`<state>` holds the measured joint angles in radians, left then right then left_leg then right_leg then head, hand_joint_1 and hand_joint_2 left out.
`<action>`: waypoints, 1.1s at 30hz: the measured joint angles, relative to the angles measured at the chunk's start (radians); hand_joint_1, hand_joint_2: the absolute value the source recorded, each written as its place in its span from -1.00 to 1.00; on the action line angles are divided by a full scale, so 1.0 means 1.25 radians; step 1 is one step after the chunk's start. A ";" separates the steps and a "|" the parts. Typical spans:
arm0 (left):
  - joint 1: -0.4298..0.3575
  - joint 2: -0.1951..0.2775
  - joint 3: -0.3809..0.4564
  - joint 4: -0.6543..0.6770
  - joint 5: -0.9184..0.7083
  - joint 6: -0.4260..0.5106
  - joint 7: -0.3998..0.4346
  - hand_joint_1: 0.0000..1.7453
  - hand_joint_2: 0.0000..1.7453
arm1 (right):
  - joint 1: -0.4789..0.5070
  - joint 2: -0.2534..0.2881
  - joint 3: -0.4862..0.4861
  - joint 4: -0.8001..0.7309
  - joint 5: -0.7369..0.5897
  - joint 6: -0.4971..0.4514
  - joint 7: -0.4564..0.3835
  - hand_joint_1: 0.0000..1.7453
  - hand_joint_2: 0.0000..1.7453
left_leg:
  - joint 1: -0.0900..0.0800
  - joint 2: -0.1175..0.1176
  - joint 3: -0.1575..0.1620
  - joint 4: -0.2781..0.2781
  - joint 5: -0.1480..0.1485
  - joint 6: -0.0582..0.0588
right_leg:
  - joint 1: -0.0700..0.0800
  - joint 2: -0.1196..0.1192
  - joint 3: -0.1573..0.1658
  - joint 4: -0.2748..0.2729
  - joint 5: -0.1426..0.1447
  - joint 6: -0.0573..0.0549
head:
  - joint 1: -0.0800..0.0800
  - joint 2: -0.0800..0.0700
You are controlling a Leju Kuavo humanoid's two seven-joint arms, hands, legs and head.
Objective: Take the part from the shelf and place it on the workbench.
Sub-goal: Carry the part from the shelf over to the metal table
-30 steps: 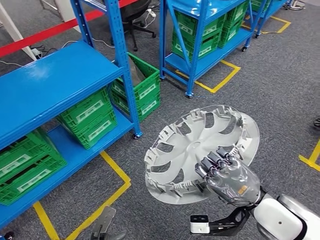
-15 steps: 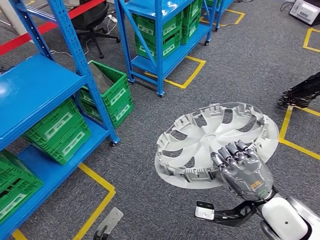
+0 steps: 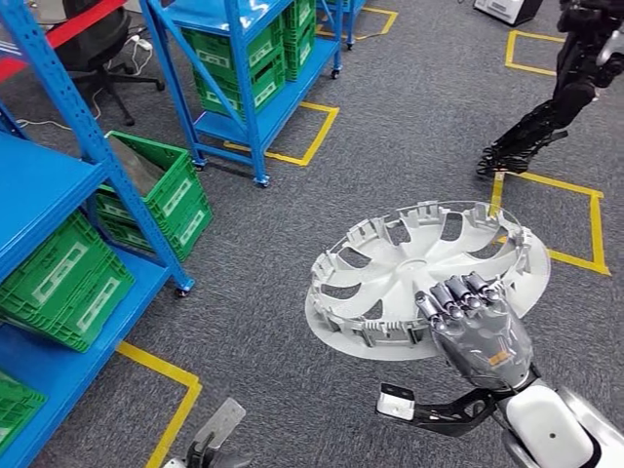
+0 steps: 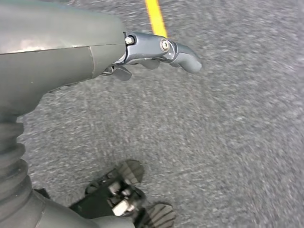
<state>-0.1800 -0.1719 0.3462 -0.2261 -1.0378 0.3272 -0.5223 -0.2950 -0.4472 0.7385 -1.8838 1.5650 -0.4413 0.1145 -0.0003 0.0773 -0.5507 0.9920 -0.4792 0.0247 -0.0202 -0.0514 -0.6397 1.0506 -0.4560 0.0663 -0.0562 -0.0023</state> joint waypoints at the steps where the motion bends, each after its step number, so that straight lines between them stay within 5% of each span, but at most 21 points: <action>1: -0.001 -0.001 -0.001 0.000 0.001 0.001 0.000 -1.00 1.00 | 0.003 0.000 -0.002 -0.001 0.001 -0.001 0.000 1.00 1.00 | -0.002 0.008 0.000 0.002 -0.002 -0.004 | 0.002 -0.010 0.018 -0.030 0.007 -0.006 | -0.001 0.000; 4: -0.003 -0.002 -0.001 -0.001 0.013 0.007 -0.002 -1.00 1.00 | 0.027 -0.001 -0.009 -0.004 0.004 -0.020 -0.003 1.00 1.00 | -0.003 0.027 0.003 0.005 -0.009 -0.015 | 0.007 0.006 0.024 -0.038 0.007 -0.027 | -0.003 0.000; 6: -0.003 -0.003 0.000 -0.002 0.028 0.015 -0.007 -1.00 1.00 | 0.072 -0.004 -0.025 -0.014 0.006 -0.061 -0.036 1.00 1.00 | 0.002 0.004 -0.001 0.027 -0.030 -0.023 | 0.005 0.021 0.025 -0.040 0.007 -0.037 | -0.005 0.000; 8: 0.003 -0.001 0.003 -0.002 0.045 0.027 -0.015 -1.00 1.00 | 0.153 0.007 -0.071 -0.027 0.006 -0.124 -0.142 1.00 1.00 | 0.005 -0.037 -0.034 0.108 -0.080 -0.026 | 0.006 0.033 0.028 -0.040 0.006 -0.044 | -0.008 0.000; 10: 0.016 0.004 0.008 -0.002 0.061 0.041 -0.024 -1.00 1.00 | 0.248 0.038 -0.133 -0.040 0.005 -0.172 -0.277 1.00 1.00 | 0.005 -0.051 -0.081 0.213 -0.123 -0.024 | 0.010 0.051 0.028 -0.039 0.003 -0.049 | -0.009 0.000; 11: 0.023 0.007 0.011 -0.002 0.068 0.047 -0.027 -1.00 1.00 | 0.289 0.056 -0.159 -0.047 0.004 -0.182 -0.319 1.00 1.00 | 0.004 -0.053 -0.093 0.238 -0.125 -0.022 | 0.012 0.064 0.029 -0.038 0.002 -0.051 | -0.009 0.000; 13: 0.031 0.013 0.016 -0.002 0.077 0.055 -0.035 -1.00 1.00 | 0.350 0.083 -0.193 -0.056 0.003 -0.186 -0.345 1.00 1.00 | 0.001 -0.062 -0.078 0.194 -0.082 -0.013 | 0.014 0.090 0.030 -0.036 0.001 -0.052 | -0.009 0.000; 15: 0.033 0.020 0.022 -0.002 0.079 0.060 -0.038 -1.00 1.00 | 0.381 0.098 -0.219 -0.063 0.001 -0.186 -0.332 1.00 1.00 | 0.000 -0.101 -0.035 0.087 -0.027 -0.002 | 0.015 0.115 0.030 -0.034 0.002 -0.051 | -0.009 0.000; 17: 0.034 0.024 0.025 -0.002 0.078 0.062 -0.038 -1.00 1.00 | 0.393 0.102 -0.239 -0.067 0.001 -0.186 -0.310 1.00 1.00 | 0.000 -0.133 -0.010 0.026 -0.010 0.002 | 0.012 0.139 0.024 -0.033 0.005 -0.045 | -0.008 0.000; 19: 0.034 0.025 0.025 -0.002 0.075 0.062 -0.036 -1.00 1.00 | 0.398 0.103 -0.248 -0.068 0.001 -0.186 -0.293 1.00 1.00 | -0.002 -0.124 -0.005 0.017 -0.011 0.003 | 0.008 0.161 0.018 -0.036 0.010 -0.034 | -0.009 0.000; 20: 0.033 0.025 0.025 -0.002 0.073 0.062 -0.035 -1.00 1.00 | 0.401 0.103 -0.250 -0.068 0.001 -0.186 -0.286 1.00 1.00 | -0.001 -0.113 -0.002 0.011 -0.008 0.004 | 0.008 0.160 0.014 -0.034 0.010 -0.030 | -0.008 0.000; 22: 0.030 0.024 0.025 -0.002 0.068 0.063 -0.035 -1.00 1.00 | 0.403 0.103 -0.252 -0.070 0.001 -0.186 -0.273 1.00 1.00 | 0.002 -0.089 0.003 -0.002 0.000 0.011 | 0.012 0.118 -0.009 0.004 -0.015 -0.024 | -0.005 0.000; 24: 0.031 0.022 0.025 -0.003 0.067 0.065 -0.039 -1.00 1.00 | 0.406 0.103 -0.254 -0.071 0.000 -0.187 -0.269 1.00 1.00 | 0.000 -0.065 0.005 -0.006 0.002 0.014 | 0.012 0.063 -0.056 0.103 -0.067 -0.019 | -0.002 0.000; 26: 0.033 0.022 0.025 -0.003 0.068 0.066 -0.042 -1.00 1.00 | 0.414 0.103 -0.258 -0.074 0.000 -0.188 -0.271 1.00 1.00 | -0.001 -0.041 0.004 -0.006 0.001 0.014 | 0.007 0.047 -0.090 0.182 -0.094 -0.012 | -0.002 0.000; 28: 0.032 0.020 0.025 -0.003 0.069 0.066 -0.044 -1.00 1.00 | 0.426 0.103 -0.266 -0.079 0.000 -0.189 -0.276 1.00 1.00 | 0.000 -0.019 0.004 -0.004 -0.002 0.011 | 0.002 0.038 -0.064 0.144 -0.066 -0.007 | -0.002 0.000; 30: 0.030 0.018 0.024 -0.003 0.067 0.065 -0.045 -1.00 1.00 | 0.435 0.103 -0.274 -0.085 0.000 -0.189 -0.282 1.00 1.00 | -0.001 -0.001 0.006 -0.001 -0.007 0.003 | 0.001 0.007 0.006 0.029 -0.025 -0.005 | -0.002 0.000; 33: 0.030 0.018 0.023 -0.003 0.062 0.063 -0.045 -1.00 1.00 | 0.445 0.109 -0.287 -0.093 0.001 -0.190 -0.295 1.00 1.00 | -0.006 0.021 0.012 0.004 -0.013 -0.010 | 0.006 -0.012 0.047 -0.037 -0.013 -0.020 | -0.005 0.000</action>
<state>-0.1425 -0.1496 0.3744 -0.2296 -0.9599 0.4054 -0.5784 0.2611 -0.3108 0.3792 -1.9999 1.5658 -0.6789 -0.2544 -0.0079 0.1038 -0.5360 0.9976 -0.4958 0.0128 -0.0128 -0.0663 -0.5813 1.0042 -0.4726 0.0415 -0.0619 -0.0023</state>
